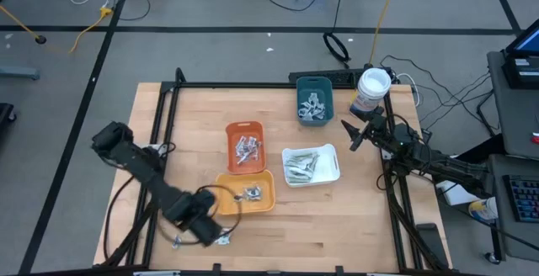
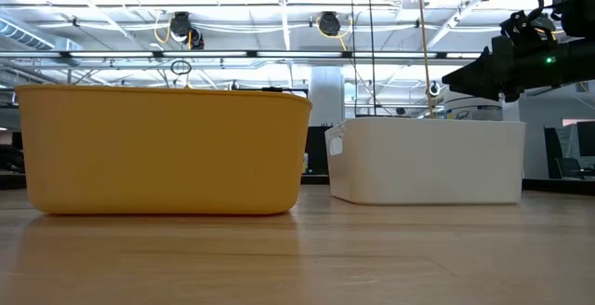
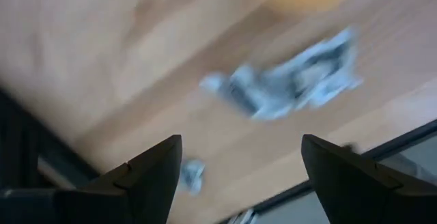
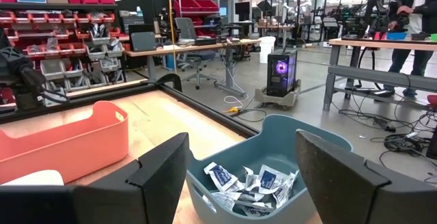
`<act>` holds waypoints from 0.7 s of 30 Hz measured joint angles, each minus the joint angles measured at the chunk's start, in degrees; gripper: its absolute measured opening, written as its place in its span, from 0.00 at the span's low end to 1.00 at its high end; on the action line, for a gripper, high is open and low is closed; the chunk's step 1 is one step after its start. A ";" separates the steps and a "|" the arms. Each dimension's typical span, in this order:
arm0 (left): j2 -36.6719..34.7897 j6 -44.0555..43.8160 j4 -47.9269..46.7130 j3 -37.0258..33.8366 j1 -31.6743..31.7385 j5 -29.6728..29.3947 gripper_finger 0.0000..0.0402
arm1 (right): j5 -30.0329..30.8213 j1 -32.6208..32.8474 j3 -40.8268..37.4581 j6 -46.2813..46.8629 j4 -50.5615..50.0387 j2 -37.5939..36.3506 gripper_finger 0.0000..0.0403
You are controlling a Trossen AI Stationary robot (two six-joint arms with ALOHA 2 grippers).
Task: Pick & Place First Aid Supplies
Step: Put the gray sachet into the yellow bin
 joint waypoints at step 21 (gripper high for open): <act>-0.21 -25.14 21.01 -16.64 -17.41 3.63 0.77 | -0.01 0.00 -0.01 -0.01 -0.02 0.00 0.65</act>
